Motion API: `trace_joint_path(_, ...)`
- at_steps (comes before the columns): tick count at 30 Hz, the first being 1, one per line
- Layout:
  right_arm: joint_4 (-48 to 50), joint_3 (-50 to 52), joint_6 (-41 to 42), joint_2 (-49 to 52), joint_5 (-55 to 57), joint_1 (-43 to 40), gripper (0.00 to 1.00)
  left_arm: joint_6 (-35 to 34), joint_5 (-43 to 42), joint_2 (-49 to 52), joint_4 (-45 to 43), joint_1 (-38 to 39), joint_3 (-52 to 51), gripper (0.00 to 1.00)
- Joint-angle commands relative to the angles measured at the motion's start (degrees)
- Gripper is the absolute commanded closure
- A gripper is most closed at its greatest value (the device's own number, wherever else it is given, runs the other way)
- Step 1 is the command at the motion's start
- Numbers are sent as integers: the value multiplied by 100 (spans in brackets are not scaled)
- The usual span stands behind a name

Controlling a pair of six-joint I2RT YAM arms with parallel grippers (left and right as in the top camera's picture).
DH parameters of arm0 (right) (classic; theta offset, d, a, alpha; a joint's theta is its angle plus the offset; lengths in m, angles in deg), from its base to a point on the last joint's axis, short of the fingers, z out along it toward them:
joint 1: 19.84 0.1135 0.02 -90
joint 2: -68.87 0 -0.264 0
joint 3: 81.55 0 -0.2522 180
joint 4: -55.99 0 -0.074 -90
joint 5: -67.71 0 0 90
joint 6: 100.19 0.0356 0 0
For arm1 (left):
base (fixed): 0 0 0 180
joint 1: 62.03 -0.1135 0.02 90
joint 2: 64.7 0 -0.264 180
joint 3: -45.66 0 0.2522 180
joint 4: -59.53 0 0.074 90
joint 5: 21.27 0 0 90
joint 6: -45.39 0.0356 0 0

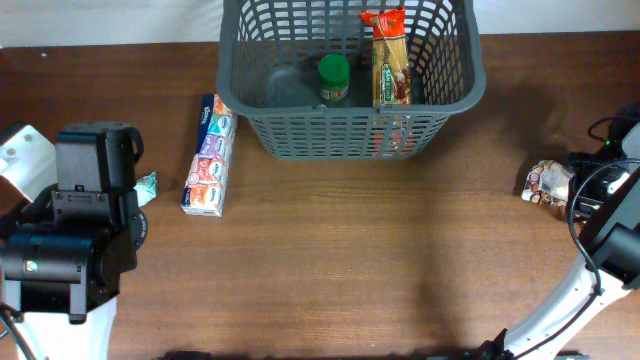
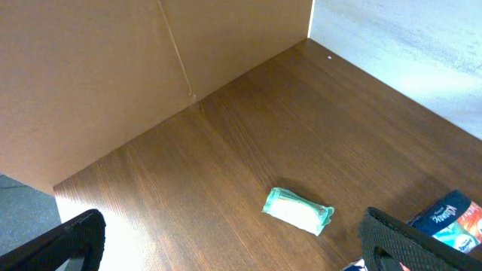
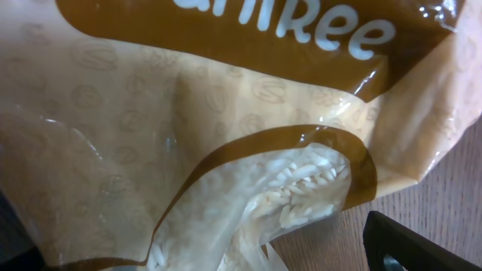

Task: Pack container
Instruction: 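Close the right gripper on the brown snack bag, then lift the snack bag with the right gripper and carry it over the basket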

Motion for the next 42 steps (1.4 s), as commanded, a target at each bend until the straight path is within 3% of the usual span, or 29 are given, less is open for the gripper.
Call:
trace_joint_path(1,20,37,-33,127,116,37,1,-76,125,20,4,-31,70,1)
trace_joint_path(12,195,286,-33,127,114,37,3,-76,125,20,4,-31,70,1)
trace_joint_path(15,205,319,-35,127,111,37,36,-76,125,20,4,-31,70,1)
trace_joint_path(18,205,319,-33,127,79,37,80,-76,125,20,4,-31,70,1)
trace_joint_path(19,203,319,-35,127,70,37,91,-76,125,20,4,-31,70,1)
trace_joint_path(20,181,319,-35,127,55,37,96,-76,125,20,4,-31,70,1)
trace_joint_path(28,-142,105,-90,31,-321,31,96,-76,125,20,4,-31,70,1)
trace_joint_path(32,-299,-487,-680,-249,-343,31,96,-76,125,20,4,-31,70,1)
trace_joint_path(38,-684,-2365,-1641,-837,-396,33,96,-76,125,20,4,-31,70,1)
trace_joint_path(42,-640,-4019,-2315,-1156,-1401,50,96,-76,125,20,4,-31,70,1)
